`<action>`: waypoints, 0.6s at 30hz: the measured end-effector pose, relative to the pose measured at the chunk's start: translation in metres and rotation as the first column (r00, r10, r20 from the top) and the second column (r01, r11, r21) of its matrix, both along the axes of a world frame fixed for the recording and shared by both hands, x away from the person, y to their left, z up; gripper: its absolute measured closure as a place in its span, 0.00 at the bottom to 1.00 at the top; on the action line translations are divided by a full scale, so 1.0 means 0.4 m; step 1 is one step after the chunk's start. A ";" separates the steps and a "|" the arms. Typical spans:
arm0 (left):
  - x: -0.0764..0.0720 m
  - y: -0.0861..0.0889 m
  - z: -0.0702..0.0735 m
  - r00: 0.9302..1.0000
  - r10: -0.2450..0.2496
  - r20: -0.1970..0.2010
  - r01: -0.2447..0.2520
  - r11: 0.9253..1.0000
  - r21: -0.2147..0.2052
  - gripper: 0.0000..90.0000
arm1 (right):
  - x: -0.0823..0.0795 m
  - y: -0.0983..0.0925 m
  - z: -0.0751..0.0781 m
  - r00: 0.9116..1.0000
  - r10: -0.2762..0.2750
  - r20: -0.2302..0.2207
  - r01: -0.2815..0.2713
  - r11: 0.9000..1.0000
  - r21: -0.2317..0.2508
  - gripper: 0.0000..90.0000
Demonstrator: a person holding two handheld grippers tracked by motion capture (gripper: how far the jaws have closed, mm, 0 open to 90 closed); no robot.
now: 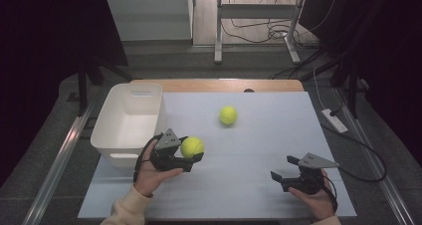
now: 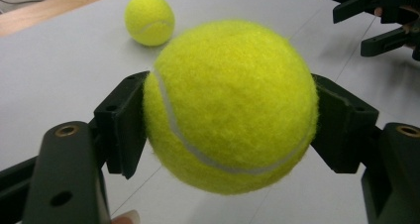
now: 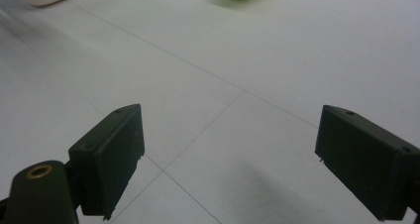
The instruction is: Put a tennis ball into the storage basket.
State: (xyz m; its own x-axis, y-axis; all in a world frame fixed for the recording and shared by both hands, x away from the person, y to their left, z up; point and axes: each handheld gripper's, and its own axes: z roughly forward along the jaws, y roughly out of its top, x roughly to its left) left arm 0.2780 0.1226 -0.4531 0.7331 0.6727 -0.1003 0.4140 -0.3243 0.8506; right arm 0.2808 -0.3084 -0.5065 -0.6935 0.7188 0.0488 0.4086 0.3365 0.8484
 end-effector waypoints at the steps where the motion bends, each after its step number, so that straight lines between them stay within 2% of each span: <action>1: -0.001 0.001 0.002 1.000 0.001 0.004 -0.001 1.000 -0.003 0.29 | 0.000 0.000 0.000 1.000 -0.001 0.000 0.001 1.000 0.001 0.13; 6: -0.006 0.005 0.011 0.999 0.007 0.032 -0.007 1.000 -0.019 0.29 | -0.001 0.000 0.001 1.000 0.000 0.002 0.000 1.000 -0.001 0.13; 11: -0.010 0.007 0.023 0.997 0.042 0.064 -0.040 0.999 -0.037 0.29 | -0.003 -0.002 0.003 1.000 0.001 0.006 -0.001 1.000 -0.002 0.13; 18: -0.008 0.013 0.034 0.996 0.046 0.076 -0.041 0.997 -0.060 0.29 | -0.001 -0.002 0.003 1.000 -0.003 0.008 0.003 1.000 -0.004 0.13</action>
